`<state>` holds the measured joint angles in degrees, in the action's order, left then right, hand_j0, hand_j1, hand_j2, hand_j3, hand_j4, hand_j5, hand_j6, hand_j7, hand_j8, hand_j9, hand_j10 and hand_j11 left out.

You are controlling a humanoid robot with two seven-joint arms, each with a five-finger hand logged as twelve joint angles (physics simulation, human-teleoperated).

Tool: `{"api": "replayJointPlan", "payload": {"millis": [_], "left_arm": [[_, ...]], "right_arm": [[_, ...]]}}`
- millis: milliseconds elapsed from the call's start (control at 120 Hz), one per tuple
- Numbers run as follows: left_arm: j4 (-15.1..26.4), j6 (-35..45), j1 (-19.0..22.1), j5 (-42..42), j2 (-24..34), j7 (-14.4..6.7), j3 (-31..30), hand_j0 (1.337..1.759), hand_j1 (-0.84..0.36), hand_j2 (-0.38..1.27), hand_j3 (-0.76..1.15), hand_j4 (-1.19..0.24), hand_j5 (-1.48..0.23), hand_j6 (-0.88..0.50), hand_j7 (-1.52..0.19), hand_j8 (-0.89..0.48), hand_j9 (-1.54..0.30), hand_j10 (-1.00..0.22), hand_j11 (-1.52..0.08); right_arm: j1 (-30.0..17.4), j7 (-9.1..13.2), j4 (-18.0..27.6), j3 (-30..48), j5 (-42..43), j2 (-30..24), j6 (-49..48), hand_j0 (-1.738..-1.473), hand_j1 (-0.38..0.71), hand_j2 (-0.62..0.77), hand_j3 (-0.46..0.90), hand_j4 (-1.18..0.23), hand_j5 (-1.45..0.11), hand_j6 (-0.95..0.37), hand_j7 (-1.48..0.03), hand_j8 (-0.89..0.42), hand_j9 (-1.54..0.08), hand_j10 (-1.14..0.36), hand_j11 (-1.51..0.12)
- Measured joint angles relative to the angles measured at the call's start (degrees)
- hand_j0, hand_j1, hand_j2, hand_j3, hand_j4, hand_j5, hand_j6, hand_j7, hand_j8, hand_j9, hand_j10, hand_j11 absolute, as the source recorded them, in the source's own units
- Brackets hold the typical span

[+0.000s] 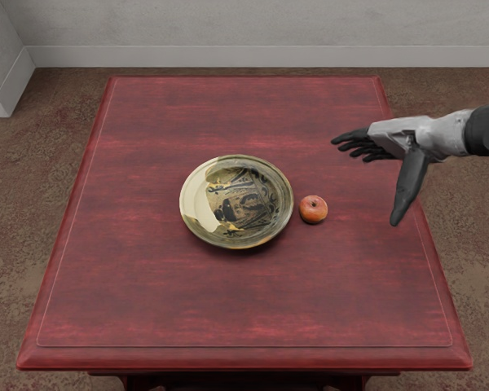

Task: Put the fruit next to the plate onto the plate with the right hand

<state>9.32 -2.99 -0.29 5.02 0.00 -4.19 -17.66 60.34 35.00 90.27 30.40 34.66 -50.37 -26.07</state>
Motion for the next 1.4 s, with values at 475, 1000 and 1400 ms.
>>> {"api": "replayJointPlan", "payload": {"millis": [475, 1000, 1400], "left_arm": [[0.0, 0.0, 0.0, 0.0, 0.0, 0.0, 0.0, 1.658, 0.06, 0.05, 0.0, -0.24, -0.32, -0.24, -0.32, -0.24, -0.32, -0.24, -0.32], [0.0, 0.0, 0.0, 0.0, 0.0, 0.0, 0.0, 1.658, 0.06, 0.05, 0.0, -0.24, -0.32, -0.24, -0.32, -0.24, -0.32, -0.24, -0.32], [0.0, 0.0, 0.0, 0.0, 0.0, 0.0, 0.0, 1.658, 0.06, 0.05, 0.0, -0.24, -0.32, -0.24, -0.32, -0.24, -0.32, -0.24, -0.32]], "right_arm": [[-7.4, 0.0, 6.0, -7.4, 21.0, 10.9, 26.8, -1.658, -0.31, -0.01, 0.0, -0.04, -0.05, -0.04, -0.05, -0.04, -0.05, -0.04, -0.05], [-14.1, 0.0, 8.3, -8.3, 32.8, 15.2, 35.8, -1.658, -0.15, -0.03, 0.0, -0.17, -0.22, -0.17, -0.22, -0.17, -0.22, -0.17, -0.22], [-16.8, 0.0, 8.0, -8.3, 36.4, 16.6, 39.1, -1.658, 0.0, -0.06, 0.0, -0.29, -0.38, -0.3, -0.38, -0.29, -0.38, -0.29, -0.38]]}}
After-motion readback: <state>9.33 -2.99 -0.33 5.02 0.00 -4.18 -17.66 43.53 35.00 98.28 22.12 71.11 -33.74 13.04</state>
